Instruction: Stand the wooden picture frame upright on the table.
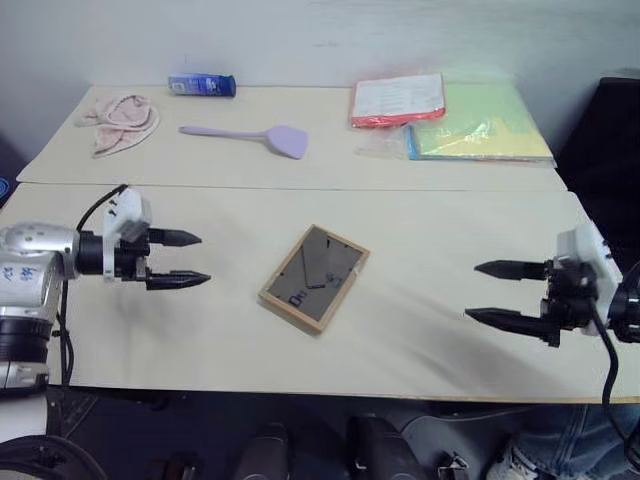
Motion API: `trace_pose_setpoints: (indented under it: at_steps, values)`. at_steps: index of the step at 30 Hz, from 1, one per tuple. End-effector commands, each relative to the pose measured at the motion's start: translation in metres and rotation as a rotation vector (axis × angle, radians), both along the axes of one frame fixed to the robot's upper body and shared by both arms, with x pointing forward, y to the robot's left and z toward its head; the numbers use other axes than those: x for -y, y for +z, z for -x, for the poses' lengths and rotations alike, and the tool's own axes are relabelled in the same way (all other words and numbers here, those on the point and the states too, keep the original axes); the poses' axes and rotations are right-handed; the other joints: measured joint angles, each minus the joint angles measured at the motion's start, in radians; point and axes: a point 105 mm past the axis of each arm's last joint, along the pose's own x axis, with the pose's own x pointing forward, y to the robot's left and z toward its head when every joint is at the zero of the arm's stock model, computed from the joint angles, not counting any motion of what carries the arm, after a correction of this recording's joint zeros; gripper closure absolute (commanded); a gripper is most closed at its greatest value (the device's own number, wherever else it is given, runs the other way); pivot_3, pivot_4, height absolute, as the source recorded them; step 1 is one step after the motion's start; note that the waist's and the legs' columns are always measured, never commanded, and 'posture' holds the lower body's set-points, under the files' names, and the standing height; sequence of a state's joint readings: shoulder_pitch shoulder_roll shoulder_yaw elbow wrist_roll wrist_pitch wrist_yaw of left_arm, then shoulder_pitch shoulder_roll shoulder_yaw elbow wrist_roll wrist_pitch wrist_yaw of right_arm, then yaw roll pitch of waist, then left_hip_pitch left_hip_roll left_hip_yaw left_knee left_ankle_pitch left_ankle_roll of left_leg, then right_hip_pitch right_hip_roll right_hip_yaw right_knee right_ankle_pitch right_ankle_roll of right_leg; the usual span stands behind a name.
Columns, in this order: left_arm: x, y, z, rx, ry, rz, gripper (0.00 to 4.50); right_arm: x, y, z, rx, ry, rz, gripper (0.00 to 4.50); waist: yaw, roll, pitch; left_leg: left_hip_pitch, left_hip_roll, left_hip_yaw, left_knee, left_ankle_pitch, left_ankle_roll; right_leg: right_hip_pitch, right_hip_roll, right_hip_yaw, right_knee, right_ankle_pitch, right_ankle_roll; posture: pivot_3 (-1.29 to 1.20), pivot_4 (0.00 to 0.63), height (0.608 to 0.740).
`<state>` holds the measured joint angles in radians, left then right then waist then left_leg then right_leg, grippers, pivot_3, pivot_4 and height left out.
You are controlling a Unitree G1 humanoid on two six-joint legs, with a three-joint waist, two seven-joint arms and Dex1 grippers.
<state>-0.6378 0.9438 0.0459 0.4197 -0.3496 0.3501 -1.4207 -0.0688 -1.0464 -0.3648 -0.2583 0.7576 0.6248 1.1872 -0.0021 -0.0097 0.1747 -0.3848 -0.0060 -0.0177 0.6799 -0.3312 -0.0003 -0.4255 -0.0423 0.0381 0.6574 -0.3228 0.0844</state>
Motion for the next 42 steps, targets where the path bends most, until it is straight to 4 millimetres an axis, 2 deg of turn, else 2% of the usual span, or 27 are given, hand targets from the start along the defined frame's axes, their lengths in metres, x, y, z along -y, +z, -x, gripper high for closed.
trace_pose_setpoints:
  at_steps: [1,7,13,16,20,23,27,28,29,32,34,38,42]
  values:
    - [0.007,0.009,-0.003,0.009,-0.03,0.026,0.0,0.0,0.005,-0.001,0.022,-0.026,-0.033,0.03,0.001,0.0,0.0,-0.002,0.0,0.0,0.001,0.0,0.0,-0.001,0.0,0.0,0.001,0.0,0.0,0.0,0.15,0.74]
    - [0.014,-0.001,-0.002,-0.011,-0.047,0.005,0.0,-0.003,-0.001,-0.001,0.031,-0.06,-0.024,0.03,-0.002,0.0,0.0,-0.002,0.0,0.0,0.002,0.0,0.0,-0.002,0.0,0.001,0.001,0.0,0.001,0.0,0.15,0.74]
    - [0.023,-0.002,-0.014,0.011,-0.048,0.009,0.0,-0.004,-0.009,-0.004,0.059,-0.078,0.061,0.03,0.001,-0.001,0.0,-0.002,0.0,0.001,0.002,0.0,0.0,-0.002,0.0,0.001,0.002,0.0,0.001,0.0,0.15,0.74]
    - [0.03,-0.015,-0.017,0.007,-0.102,-0.06,0.56,-0.01,-0.017,-0.007,0.059,-0.067,0.093,0.59,0.002,-0.001,0.0,-0.002,-0.001,0.001,0.002,0.0,0.0,-0.002,0.0,0.001,0.002,0.0,0.001,0.0,0.15,0.74]
    - [0.05,-0.034,-0.026,0.015,-0.188,-0.158,1.78,-0.035,-0.034,-0.015,0.062,0.016,0.147,1.88,0.001,-0.001,0.0,-0.002,-0.001,0.001,0.003,0.0,0.0,-0.002,0.0,0.001,0.002,0.0,0.001,0.0,0.15,0.74]
    - [0.057,-0.047,-0.033,0.045,-0.238,-0.243,2.71,-0.054,-0.041,-0.027,0.082,0.06,0.159,2.92,-0.003,-0.001,0.0,-0.002,-0.001,0.001,0.003,0.001,-0.001,-0.003,0.001,0.001,0.003,0.0,0.001,0.0,0.15,0.74]
    - [0.076,-0.052,-0.041,0.063,-0.277,-0.236,3.98,-0.075,-0.057,-0.042,0.093,0.112,0.184,4.32,-0.001,-0.002,0.001,-0.002,0.0,0.002,0.003,0.001,-0.002,-0.004,0.001,0.001,0.003,0.0,0.001,0.0,0.15,0.74]
    - [0.08,-0.053,-0.042,0.067,-0.29,-0.236,4.31,-0.079,-0.06,-0.048,0.1,0.111,0.193,4.5,0.0,-0.002,0.001,-0.003,0.0,0.002,0.003,0.001,-0.002,-0.004,0.001,0.001,0.003,0.0,0.001,0.0,0.15,0.74]
    - [0.084,-0.055,-0.041,0.065,-0.307,-0.237,4.47,-0.083,-0.063,-0.054,0.109,0.109,0.202,4.5,0.0,-0.002,0.001,-0.003,-0.001,0.002,0.003,0.001,-0.003,-0.004,0.001,0.001,0.003,0.0,0.001,0.0,0.15,0.74]
    - [0.103,-0.052,-0.028,-0.001,-0.386,-0.142,4.47,-0.094,-0.069,-0.079,0.15,0.049,0.24,4.5,-0.002,-0.002,0.001,-0.003,-0.001,0.002,0.004,0.003,-0.006,-0.004,0.001,0.001,0.003,0.0,0.001,0.0,0.15,0.74]
    - [0.113,-0.048,-0.018,-0.048,-0.423,-0.084,4.47,-0.099,-0.07,-0.089,0.165,0.029,0.251,4.5,-0.003,-0.002,0.001,-0.003,-0.001,0.002,0.004,0.004,-0.006,-0.005,0.0,0.001,0.006,0.0,0.001,0.0,0.15,0.74]
    - [0.122,-0.054,0.007,-0.08,-0.468,-0.059,4.47,-0.105,-0.069,-0.098,0.19,0.019,0.265,4.5,-0.004,-0.002,0.001,-0.004,0.0,0.001,0.003,0.004,-0.007,-0.005,0.0,0.001,0.006,0.0,0.001,0.0,0.15,0.74]
    - [0.117,-0.064,0.006,-0.105,-0.361,-0.065,4.47,-0.101,-0.07,-0.099,0.205,0.018,0.289,4.5,-0.003,-0.002,0.001,-0.004,0.0,0.001,0.004,0.004,-0.007,-0.005,0.0,0.001,0.006,0.0,0.001,0.0,0.15,0.74]
